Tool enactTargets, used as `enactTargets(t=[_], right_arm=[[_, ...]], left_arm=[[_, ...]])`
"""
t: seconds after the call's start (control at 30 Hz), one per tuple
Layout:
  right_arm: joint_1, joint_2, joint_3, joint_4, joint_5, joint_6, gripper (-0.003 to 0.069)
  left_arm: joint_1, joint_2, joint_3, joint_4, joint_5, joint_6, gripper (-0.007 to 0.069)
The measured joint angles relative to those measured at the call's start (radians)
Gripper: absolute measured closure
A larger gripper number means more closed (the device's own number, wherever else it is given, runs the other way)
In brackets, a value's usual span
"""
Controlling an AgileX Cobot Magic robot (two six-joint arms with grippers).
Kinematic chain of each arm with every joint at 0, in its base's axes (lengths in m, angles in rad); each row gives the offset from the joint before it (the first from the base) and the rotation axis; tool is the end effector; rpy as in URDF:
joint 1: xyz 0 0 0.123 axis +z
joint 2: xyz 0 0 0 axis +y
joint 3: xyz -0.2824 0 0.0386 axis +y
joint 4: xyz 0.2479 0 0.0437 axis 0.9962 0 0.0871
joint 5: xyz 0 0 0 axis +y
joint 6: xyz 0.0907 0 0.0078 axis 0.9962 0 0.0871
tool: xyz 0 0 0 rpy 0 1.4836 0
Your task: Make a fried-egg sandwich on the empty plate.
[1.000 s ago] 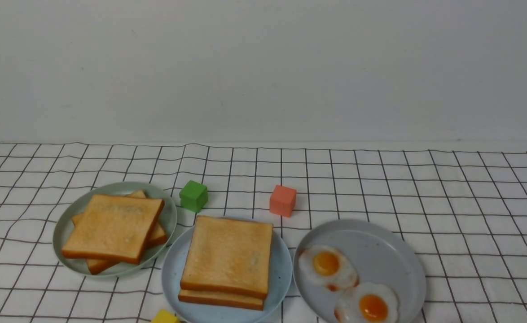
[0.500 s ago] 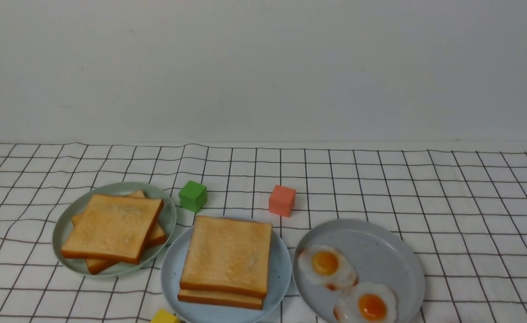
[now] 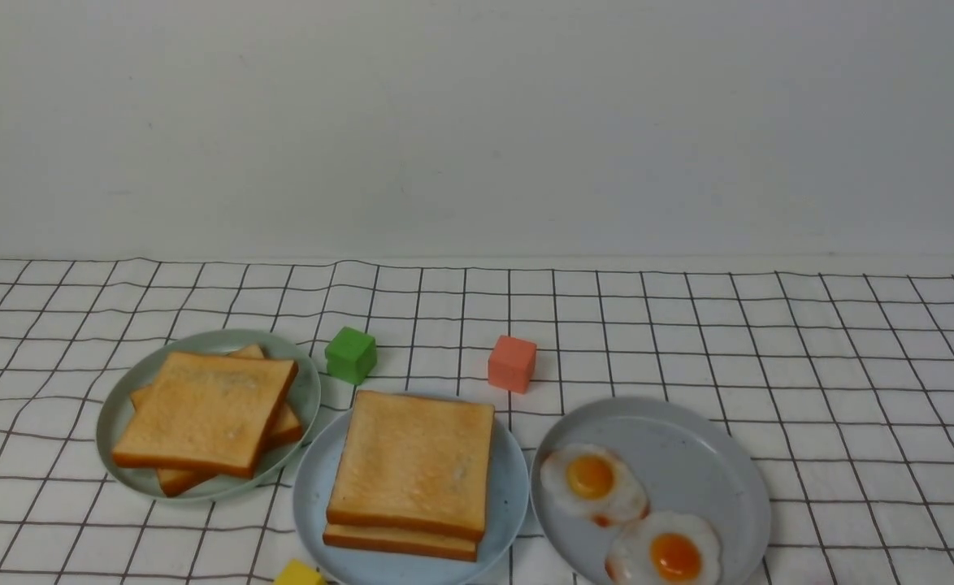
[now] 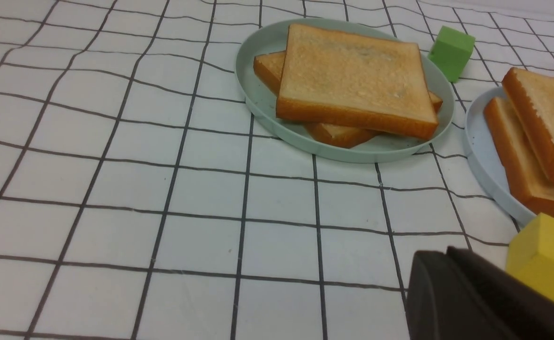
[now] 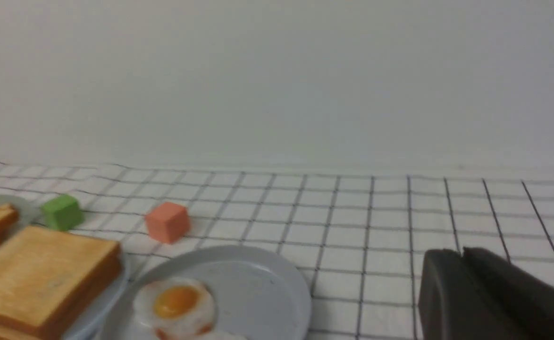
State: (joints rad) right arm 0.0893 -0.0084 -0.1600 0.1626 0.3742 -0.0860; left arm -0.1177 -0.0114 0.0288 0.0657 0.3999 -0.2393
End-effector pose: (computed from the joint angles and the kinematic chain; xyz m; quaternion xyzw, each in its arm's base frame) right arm 0.0440 0.0094 0.2334 -0.0286 0.7457 0.0735 0.6616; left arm 0.0518 -0.0038 0.1682 -0.0323 0.8128 -0.0756 0.5767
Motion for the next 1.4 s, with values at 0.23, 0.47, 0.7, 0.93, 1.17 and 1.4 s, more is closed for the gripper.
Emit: enactTargets(t=[0.23, 0.47, 0.7, 0.93, 1.17, 1.4], right_arm=[[-0.038, -0.002, 0.169, -0.054, 0.047, 0.106, 0.0582], [-0.039, -0.002, 0.173, -0.063, 0.033, 0.158, 0.0575], [-0.039, -0.002, 0.173, -0.065, 0.033, 0.159, 0.0566], [-0.039, -0.002, 0.173, -0.065, 0.033, 0.159, 0.0557], [-0.039, -0.002, 0.173, -0.065, 0.033, 0.159, 0.0549], [-0.039, -0.002, 0.173, -0.065, 0.033, 0.159, 0.0543]], left_arm=[[0.0, 0.0, 0.0, 0.0, -0.001, 0.0, 0.0587], [0.0, 0.0, 0.0, 0.0, -0.003, 0.0, 0.0584], [0.0, 0.0, 0.0, 0.002, -0.003, 0.0, 0.0571], [0.0, 0.0, 0.0, 0.004, -0.003, 0.0, 0.0565], [0.0, 0.0, 0.0, 0.004, -0.003, 0.0, 0.0557], [0.0, 0.0, 0.0, 0.004, -0.003, 0.0, 0.055]])
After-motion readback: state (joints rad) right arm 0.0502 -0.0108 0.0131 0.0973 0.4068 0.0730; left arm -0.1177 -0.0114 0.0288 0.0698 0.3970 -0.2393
